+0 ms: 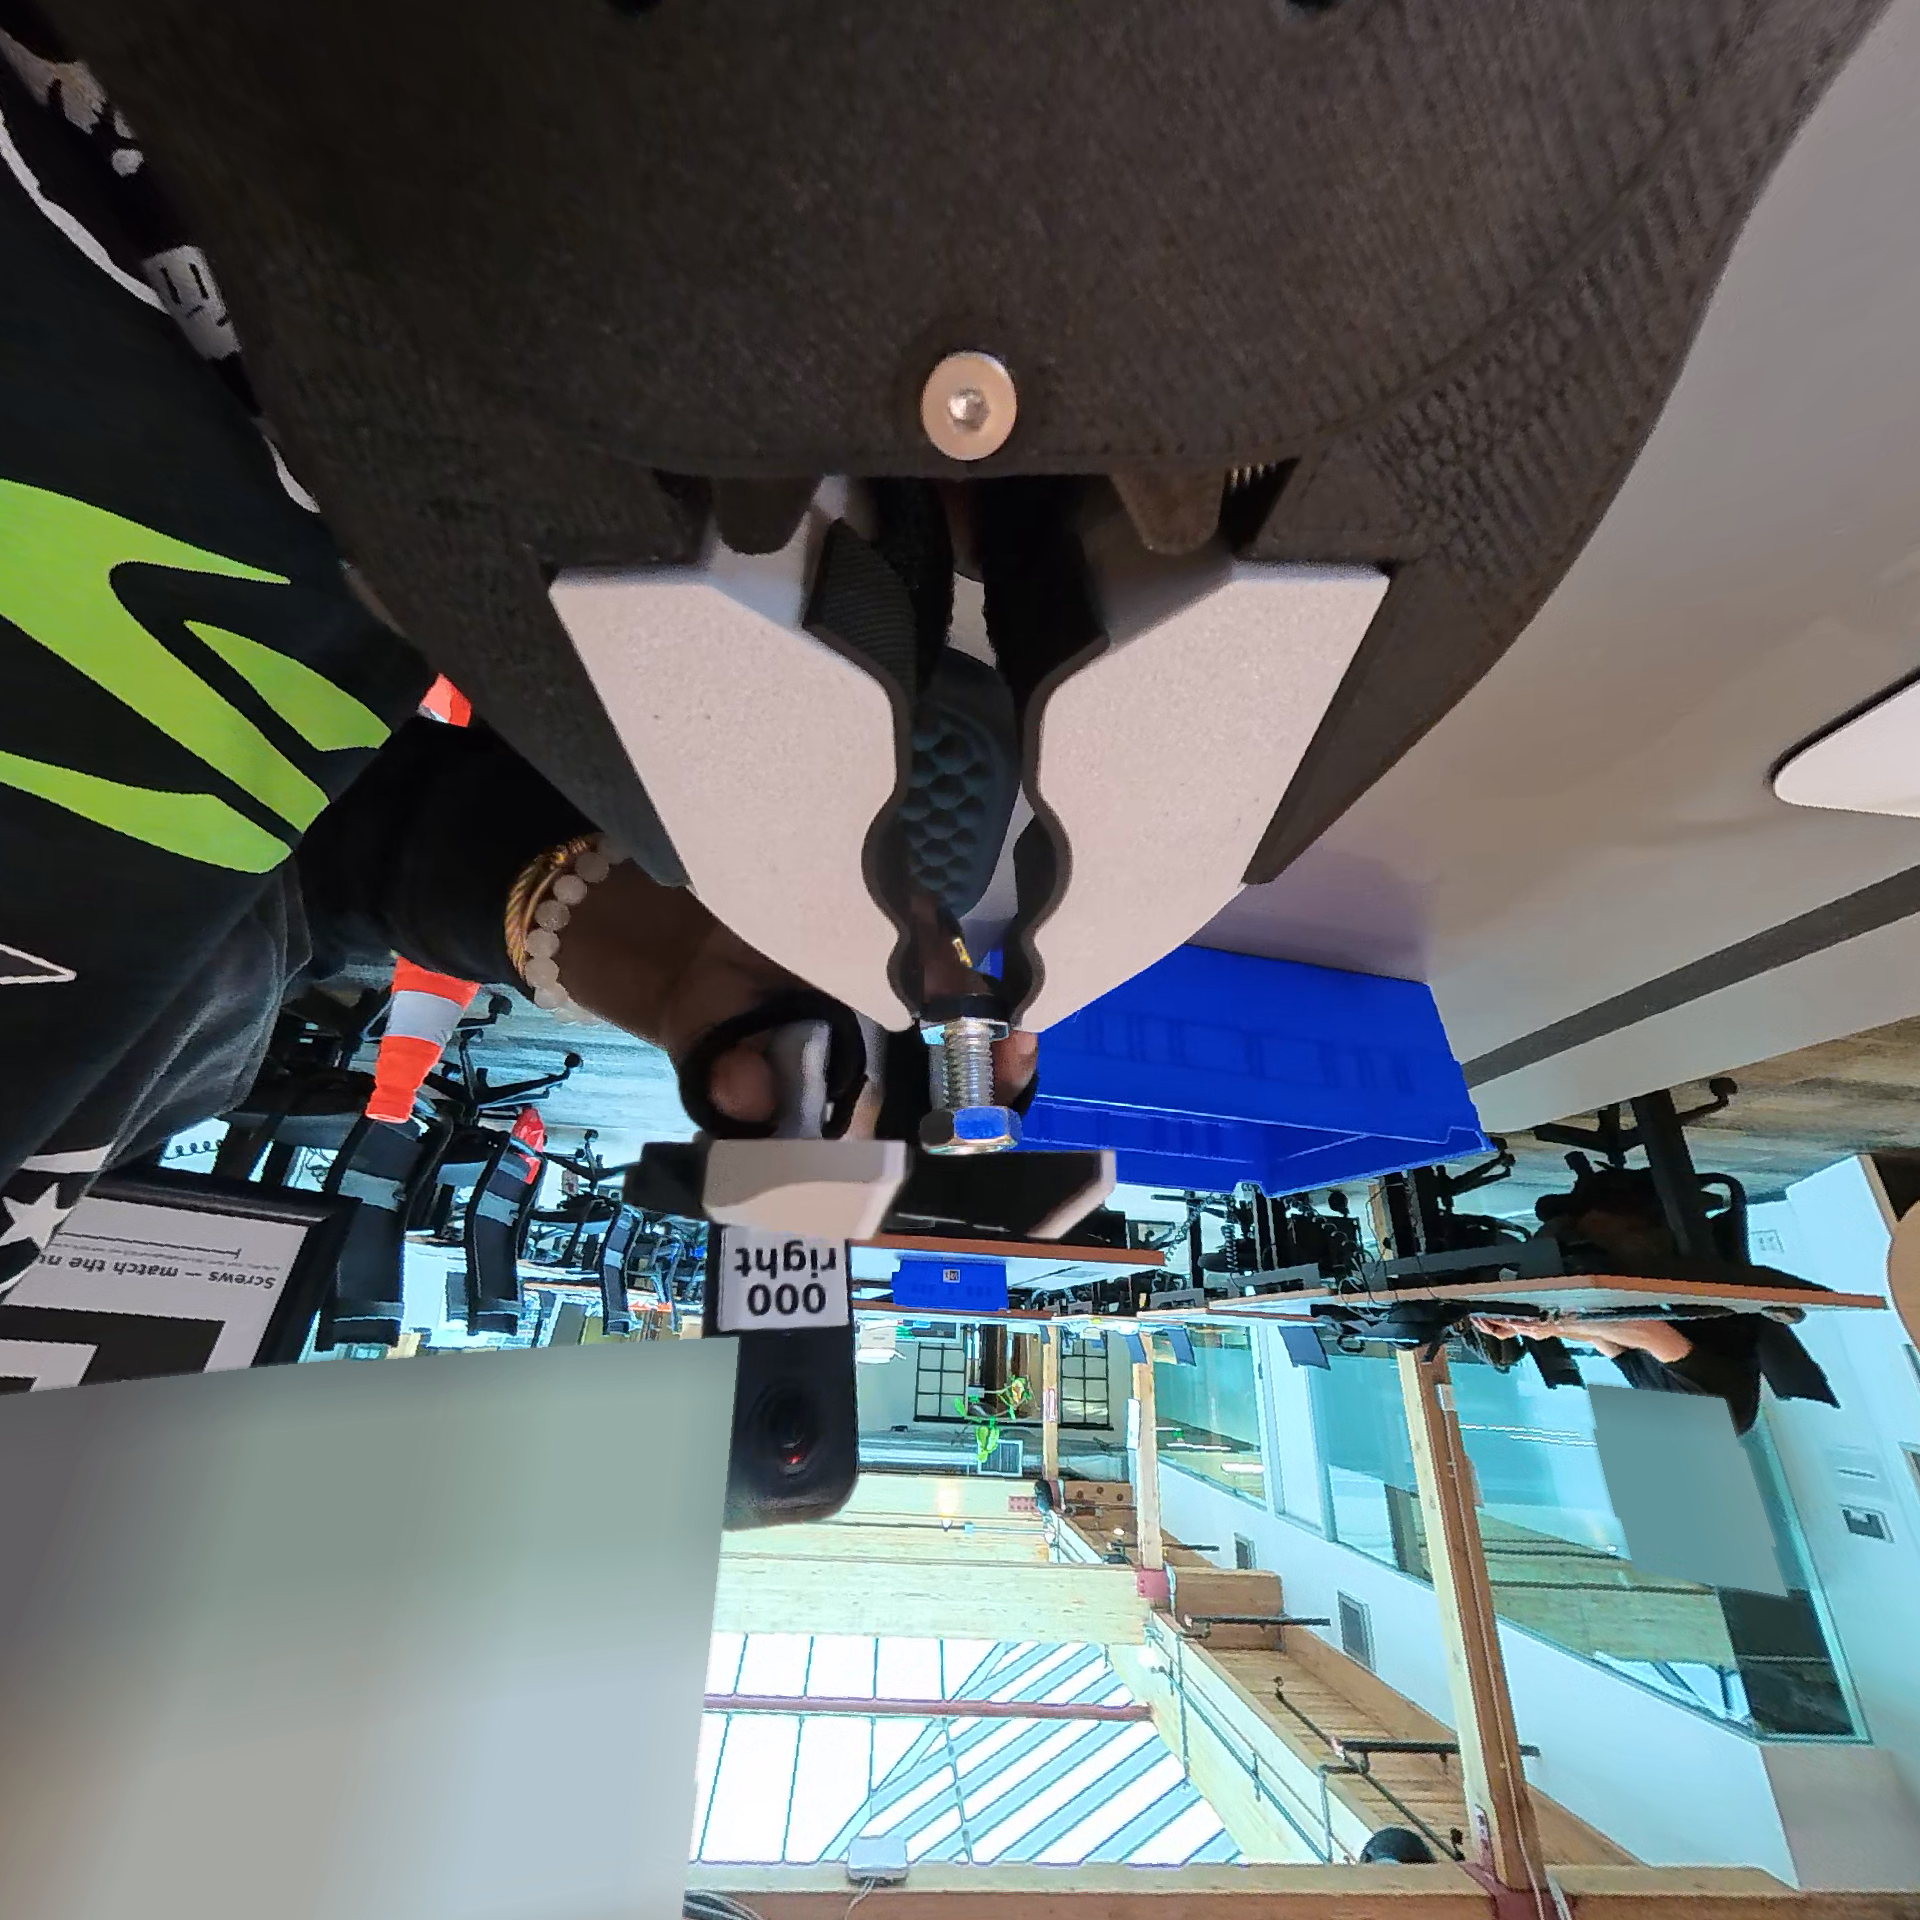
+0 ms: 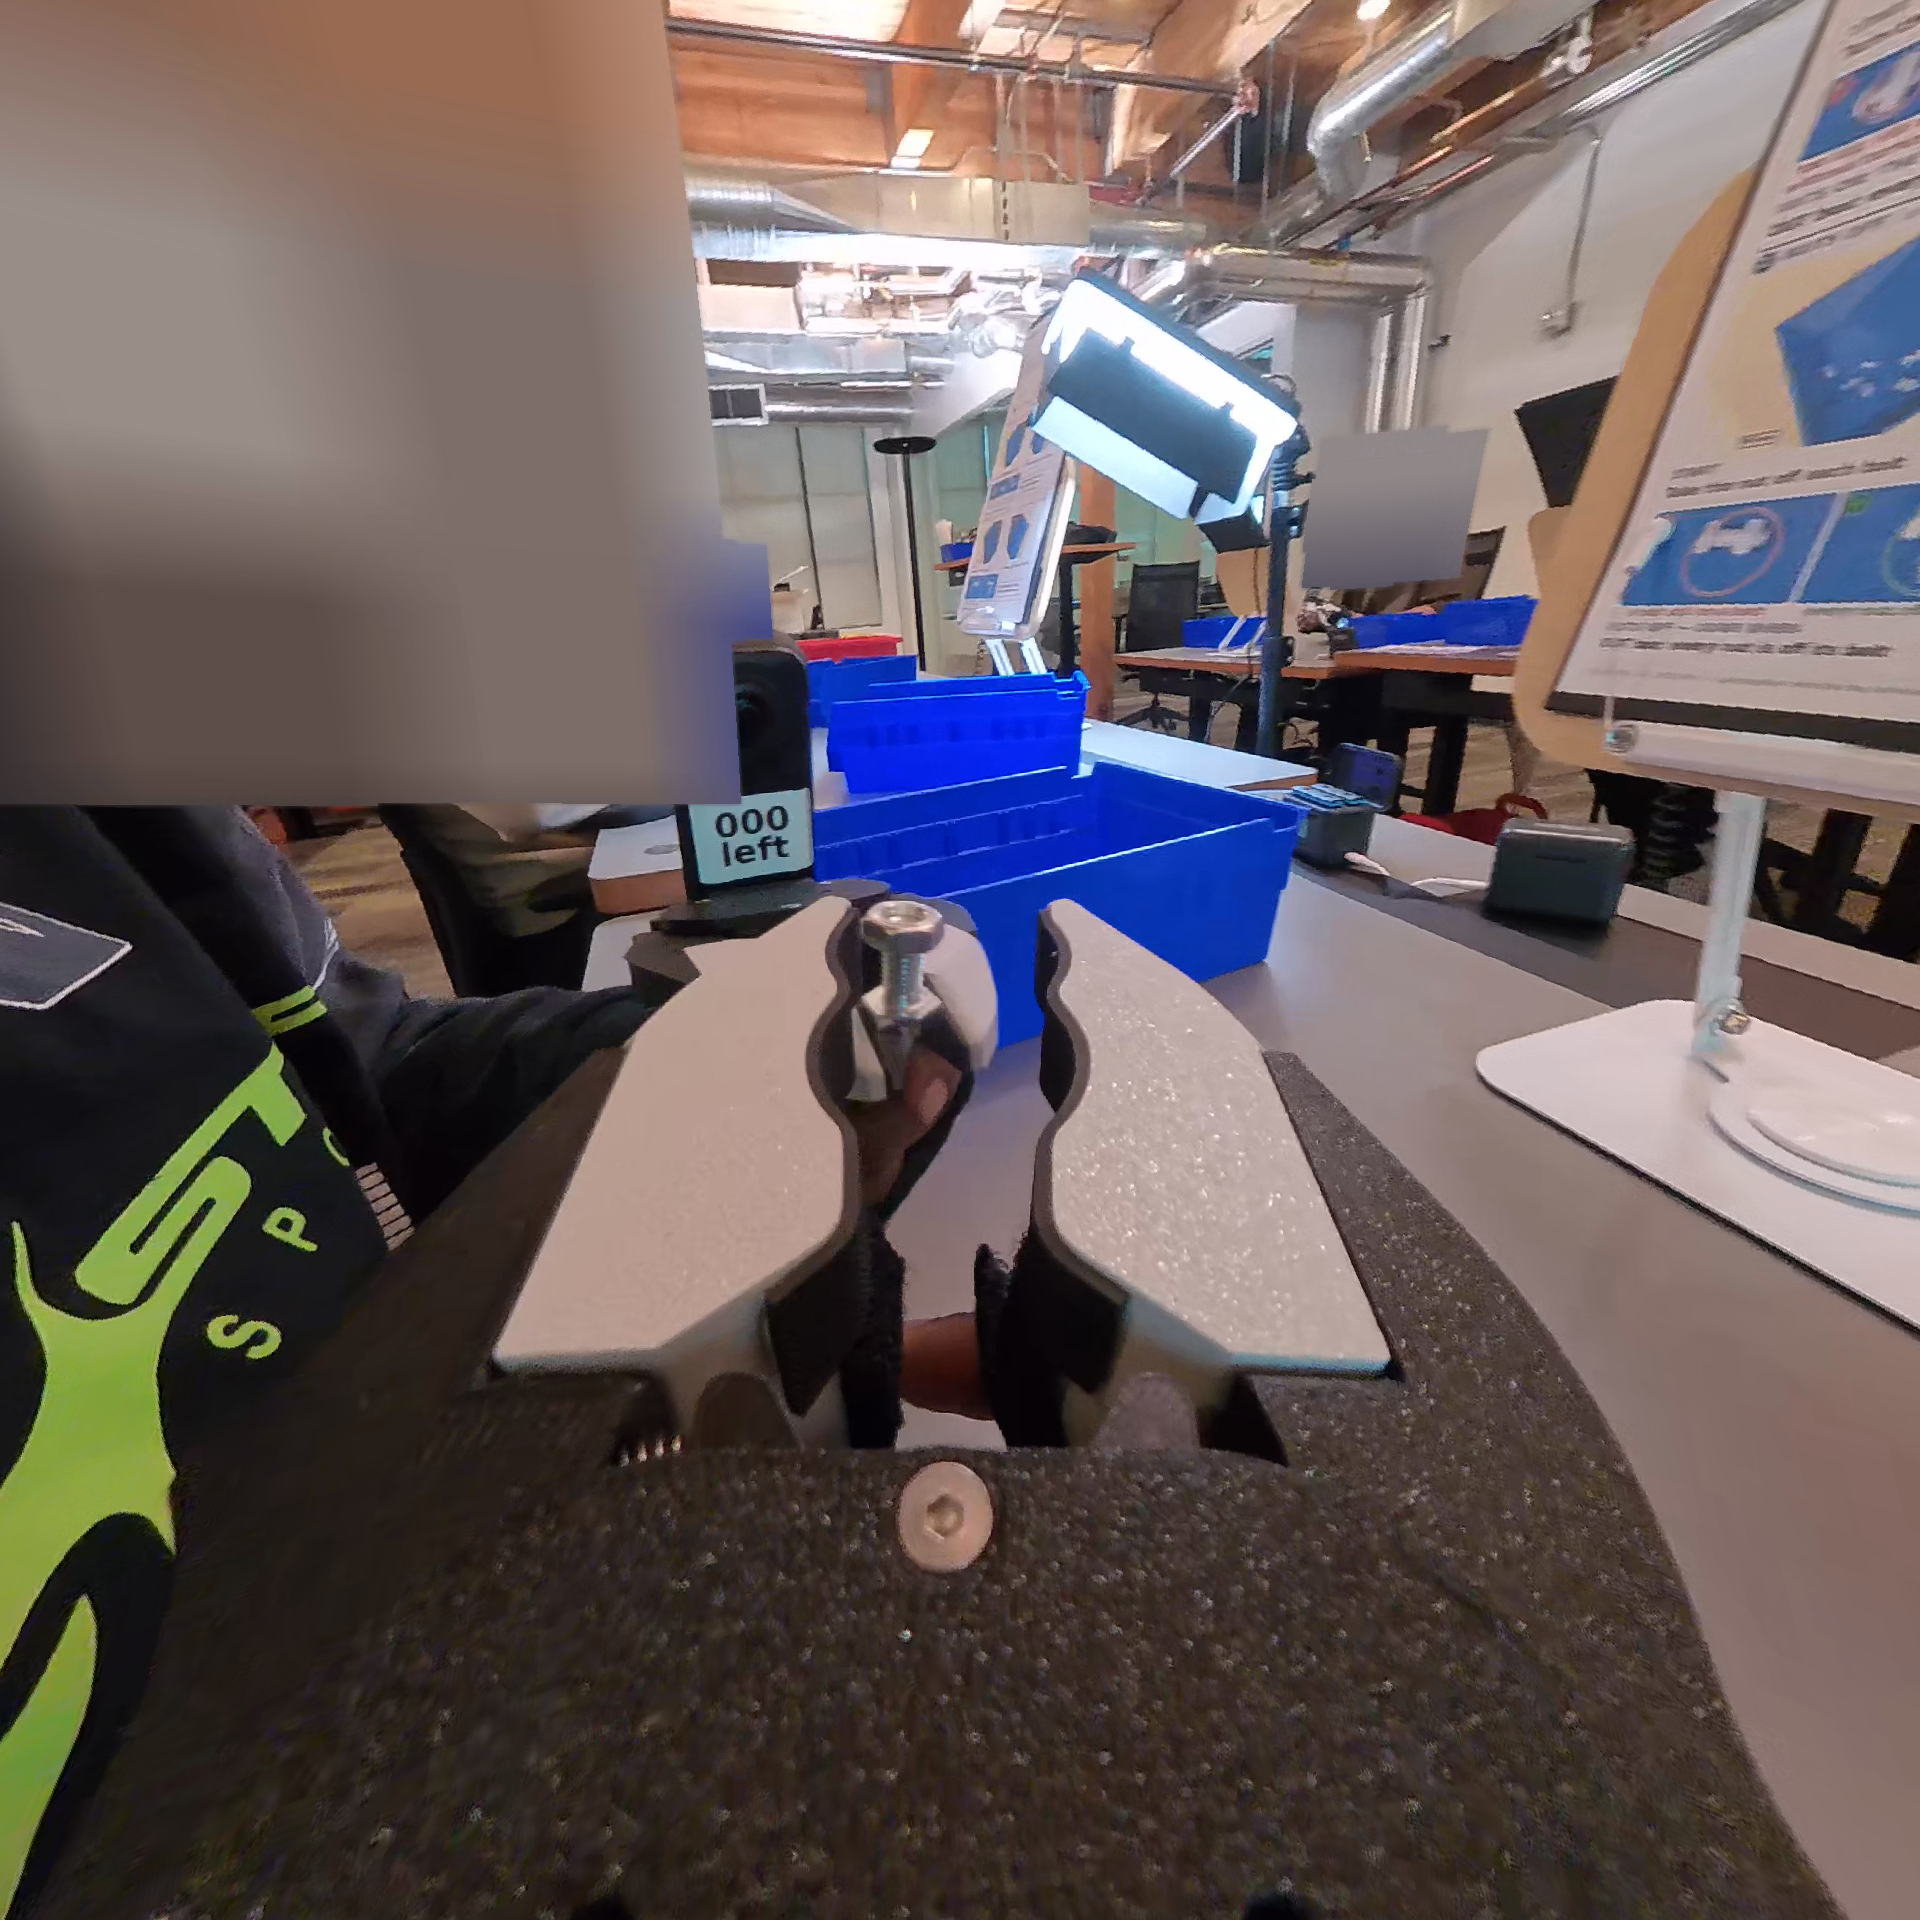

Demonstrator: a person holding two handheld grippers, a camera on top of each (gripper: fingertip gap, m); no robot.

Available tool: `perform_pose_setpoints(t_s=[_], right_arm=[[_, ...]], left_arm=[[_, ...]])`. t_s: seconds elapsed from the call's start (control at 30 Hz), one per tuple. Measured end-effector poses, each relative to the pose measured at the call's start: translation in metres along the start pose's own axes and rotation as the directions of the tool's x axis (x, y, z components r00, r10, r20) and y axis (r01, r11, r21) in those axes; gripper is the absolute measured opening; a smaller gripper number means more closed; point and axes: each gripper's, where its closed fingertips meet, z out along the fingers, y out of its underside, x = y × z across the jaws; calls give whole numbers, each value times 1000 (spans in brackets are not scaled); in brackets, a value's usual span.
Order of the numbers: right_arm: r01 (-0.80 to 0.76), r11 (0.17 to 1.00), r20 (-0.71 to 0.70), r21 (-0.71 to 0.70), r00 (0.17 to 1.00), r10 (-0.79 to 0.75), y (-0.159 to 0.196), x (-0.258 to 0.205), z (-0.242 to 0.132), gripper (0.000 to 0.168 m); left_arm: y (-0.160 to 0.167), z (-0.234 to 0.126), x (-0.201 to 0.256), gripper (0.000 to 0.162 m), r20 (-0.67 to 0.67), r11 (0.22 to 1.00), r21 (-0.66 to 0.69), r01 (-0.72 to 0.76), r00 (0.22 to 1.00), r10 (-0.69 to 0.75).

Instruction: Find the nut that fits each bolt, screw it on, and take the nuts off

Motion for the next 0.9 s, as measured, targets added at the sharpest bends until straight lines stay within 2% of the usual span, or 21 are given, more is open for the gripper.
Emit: perform_pose_setpoints(t_s=[0.2,0.5,0.6,0.9], right_arm=[[13,1000,20,-24,1000,-13,4,-3,11,33],[5,1000,-72,-4,997,-6,1,18,-13,31],[-2,1000,-42,17,999,3,-3,12,-11,31],[32,999,0,-39,999,-32,5,-1,9,34]], left_arm=[[1,0,0,14,-3,1000,-3,0,1000,0],[-1,-1,-1,14,1,1000,6,3,1000,-3],[0,-1,-1,14,0,1000,2,2,1000,-2],[0,-1,0,14,0,1000,1,-5,1000,5]])
